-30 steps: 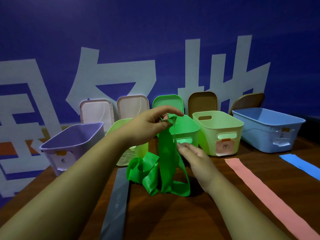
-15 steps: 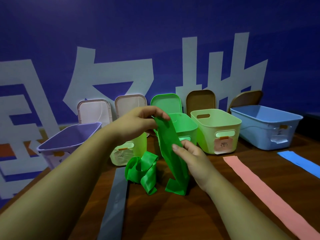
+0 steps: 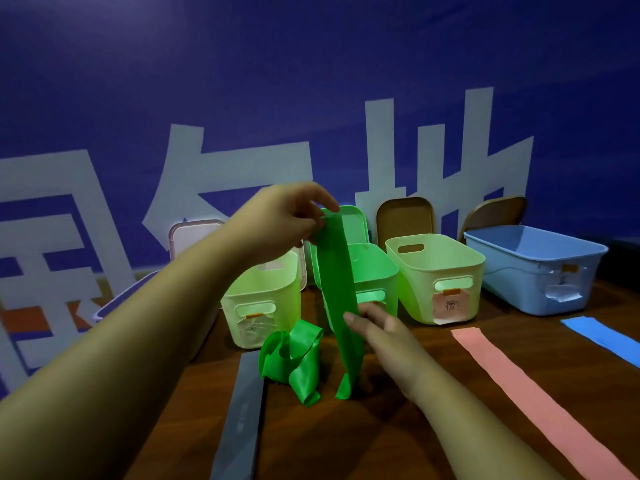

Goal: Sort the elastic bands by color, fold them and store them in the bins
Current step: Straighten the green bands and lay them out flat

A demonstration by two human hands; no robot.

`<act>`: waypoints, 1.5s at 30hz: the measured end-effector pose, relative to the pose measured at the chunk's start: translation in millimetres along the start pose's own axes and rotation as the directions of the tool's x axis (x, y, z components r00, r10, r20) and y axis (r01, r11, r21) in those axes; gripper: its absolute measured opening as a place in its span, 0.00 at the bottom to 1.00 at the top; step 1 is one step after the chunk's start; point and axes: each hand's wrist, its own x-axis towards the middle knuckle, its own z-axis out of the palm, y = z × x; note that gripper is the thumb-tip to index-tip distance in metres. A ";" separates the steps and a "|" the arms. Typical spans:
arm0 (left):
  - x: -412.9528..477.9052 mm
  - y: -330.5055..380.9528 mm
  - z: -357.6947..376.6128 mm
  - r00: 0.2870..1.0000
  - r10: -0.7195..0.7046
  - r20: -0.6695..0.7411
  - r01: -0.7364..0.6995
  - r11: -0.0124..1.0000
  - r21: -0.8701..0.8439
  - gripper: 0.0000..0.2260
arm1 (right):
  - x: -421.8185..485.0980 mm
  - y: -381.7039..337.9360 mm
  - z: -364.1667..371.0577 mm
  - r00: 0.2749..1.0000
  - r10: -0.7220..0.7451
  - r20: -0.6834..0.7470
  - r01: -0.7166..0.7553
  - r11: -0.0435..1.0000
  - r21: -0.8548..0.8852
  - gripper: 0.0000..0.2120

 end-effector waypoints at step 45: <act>-3.5 -38.2 155.3 0.967 -0.255 -0.009 0.254 0.958 0.130 0.08 | -186.4 -32.1 -49.4 0.868 0.477 0.139 -0.334 0.766 -0.549 0.23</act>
